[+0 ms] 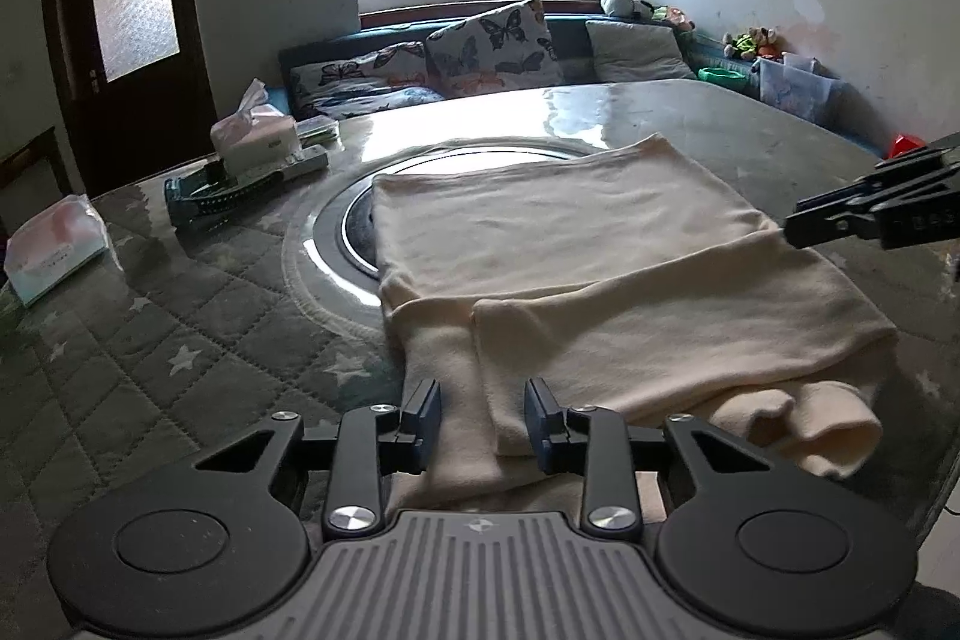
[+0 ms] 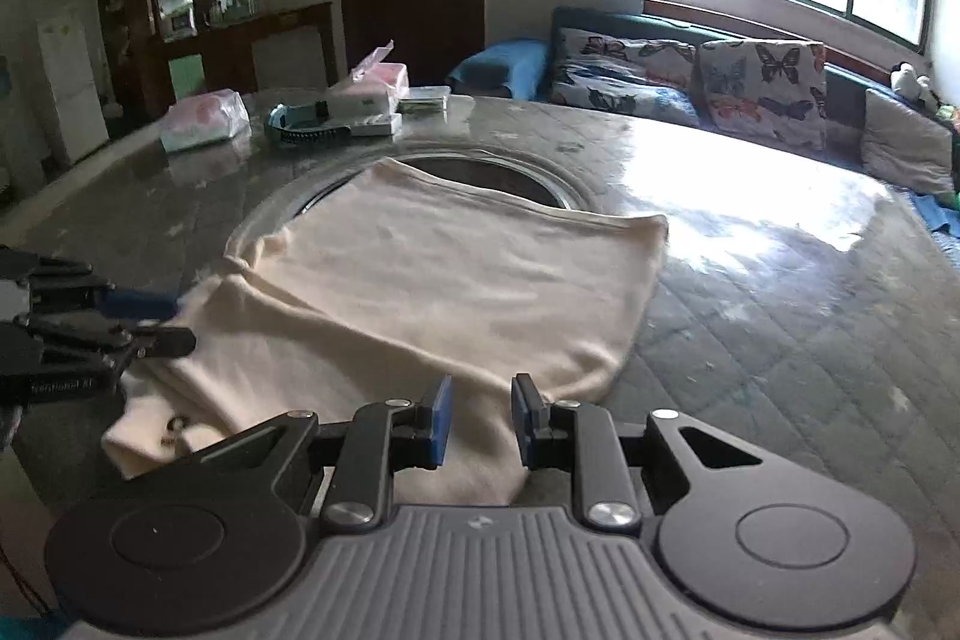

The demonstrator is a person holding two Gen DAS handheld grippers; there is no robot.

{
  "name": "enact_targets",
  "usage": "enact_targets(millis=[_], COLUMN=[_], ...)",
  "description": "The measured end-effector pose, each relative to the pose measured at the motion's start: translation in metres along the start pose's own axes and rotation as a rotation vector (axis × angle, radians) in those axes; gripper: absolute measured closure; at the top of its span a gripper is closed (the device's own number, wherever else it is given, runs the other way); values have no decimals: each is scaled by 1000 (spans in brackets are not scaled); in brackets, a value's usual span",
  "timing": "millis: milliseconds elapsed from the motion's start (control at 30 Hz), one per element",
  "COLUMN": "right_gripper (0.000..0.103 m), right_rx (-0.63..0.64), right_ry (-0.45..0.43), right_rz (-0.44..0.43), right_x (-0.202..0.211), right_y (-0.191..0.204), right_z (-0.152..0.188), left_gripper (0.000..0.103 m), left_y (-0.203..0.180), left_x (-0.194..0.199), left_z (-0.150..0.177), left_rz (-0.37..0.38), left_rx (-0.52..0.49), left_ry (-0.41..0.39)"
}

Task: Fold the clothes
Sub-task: 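Lay the sleeve across the shirt body with the right gripper and release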

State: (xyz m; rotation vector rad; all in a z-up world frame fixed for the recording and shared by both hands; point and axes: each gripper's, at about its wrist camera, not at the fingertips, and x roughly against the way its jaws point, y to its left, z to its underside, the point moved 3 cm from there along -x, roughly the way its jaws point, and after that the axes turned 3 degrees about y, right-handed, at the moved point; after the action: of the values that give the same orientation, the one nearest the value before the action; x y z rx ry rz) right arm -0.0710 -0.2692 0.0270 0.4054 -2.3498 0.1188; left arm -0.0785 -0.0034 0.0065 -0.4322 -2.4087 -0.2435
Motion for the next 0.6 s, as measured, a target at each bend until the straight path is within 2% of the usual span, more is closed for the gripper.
enact_targets(millis=[167, 400, 500, 600], right_gripper=[83, 82, 82, 82], right_rx=[-30, 5, 32, 81], right_ry=[32, 12, 29, 48], right_rz=[0, -9, -24, -1], right_x=[-22, 5, 8, 5], right_y=[-9, -5, 4, 12], right_z=[5, 9, 18, 28], left_gripper=[70, 70, 70, 69], left_y=[4, 2, -5, -9], left_x=[4, 14, 4, -4], left_z=[-2, -16, -12, -4], left_rz=[-15, 8, 25, 23], left_rx=[-9, -17, -43, -72], left_ry=[4, -44, -17, 8])
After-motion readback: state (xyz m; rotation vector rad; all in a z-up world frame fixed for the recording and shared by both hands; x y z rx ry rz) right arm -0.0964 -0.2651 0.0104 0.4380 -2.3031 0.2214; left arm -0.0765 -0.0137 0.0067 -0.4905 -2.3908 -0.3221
